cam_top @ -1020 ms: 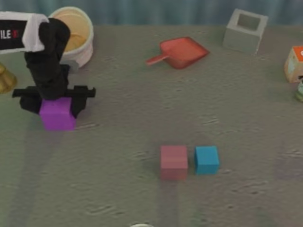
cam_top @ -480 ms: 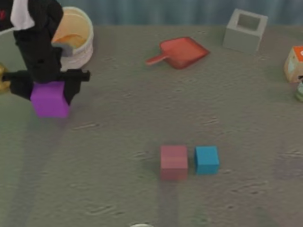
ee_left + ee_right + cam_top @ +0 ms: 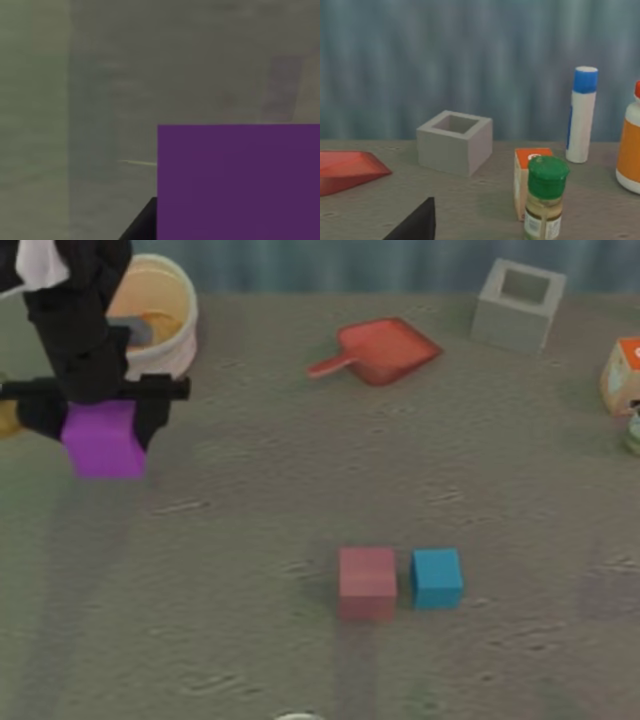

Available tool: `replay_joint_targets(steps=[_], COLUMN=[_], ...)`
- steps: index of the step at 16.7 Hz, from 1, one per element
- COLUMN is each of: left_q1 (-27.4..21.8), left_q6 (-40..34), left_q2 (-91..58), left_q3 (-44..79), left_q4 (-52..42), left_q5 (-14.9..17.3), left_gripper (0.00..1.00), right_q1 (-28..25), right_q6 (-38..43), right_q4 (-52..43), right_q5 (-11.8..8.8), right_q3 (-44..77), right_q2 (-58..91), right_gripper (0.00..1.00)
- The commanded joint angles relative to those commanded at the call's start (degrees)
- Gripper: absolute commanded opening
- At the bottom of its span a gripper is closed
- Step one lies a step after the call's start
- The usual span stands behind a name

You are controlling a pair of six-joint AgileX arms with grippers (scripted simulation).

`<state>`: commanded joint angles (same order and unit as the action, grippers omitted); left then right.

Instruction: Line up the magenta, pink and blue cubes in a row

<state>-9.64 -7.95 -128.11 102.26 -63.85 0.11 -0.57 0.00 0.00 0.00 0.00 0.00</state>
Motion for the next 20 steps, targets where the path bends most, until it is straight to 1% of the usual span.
replay_joint_targets(steps=[3, 9, 11, 13, 17, 20], left_q1=[-5.1, -19.8, -23.0, -23.8, -23.6, -23.8], left_q6=[-5.2, -20.8, -24.1, -25.0, -24.8, -24.7], left_q2=[3.4, 13.4, 15.8, 16.6, 16.3, 14.9], left_q3=[-4.2, -16.8, -19.7, -20.5, -20.5, -23.0], left_q4=[0.8, 3.3, 3.9, 4.2, 4.2, 8.2], left_q5=[0.0, -0.1, -0.1, -0.2, -0.2, -0.2], left_gripper=[0.00, 0.00, 0.00, 0.00, 0.00, 0.00], right_q1=[0.0, 0.0, 0.0, 0.0, 0.0, 0.0], right_q6=[0.0, 0.0, 0.0, 0.0, 0.0, 0.0], right_q4=[0.0, 0.0, 0.0, 0.0, 0.0, 0.0], right_q5=[0.0, 0.0, 0.0, 0.0, 0.0, 0.0], right_q3=[0.0, 0.0, 0.0, 0.0, 0.0, 0.0], right_q2=[0.0, 0.0, 0.0, 0.0, 0.0, 0.0], right_gripper=[1.00, 1.00, 1.00, 1.00, 1.00, 1.00])
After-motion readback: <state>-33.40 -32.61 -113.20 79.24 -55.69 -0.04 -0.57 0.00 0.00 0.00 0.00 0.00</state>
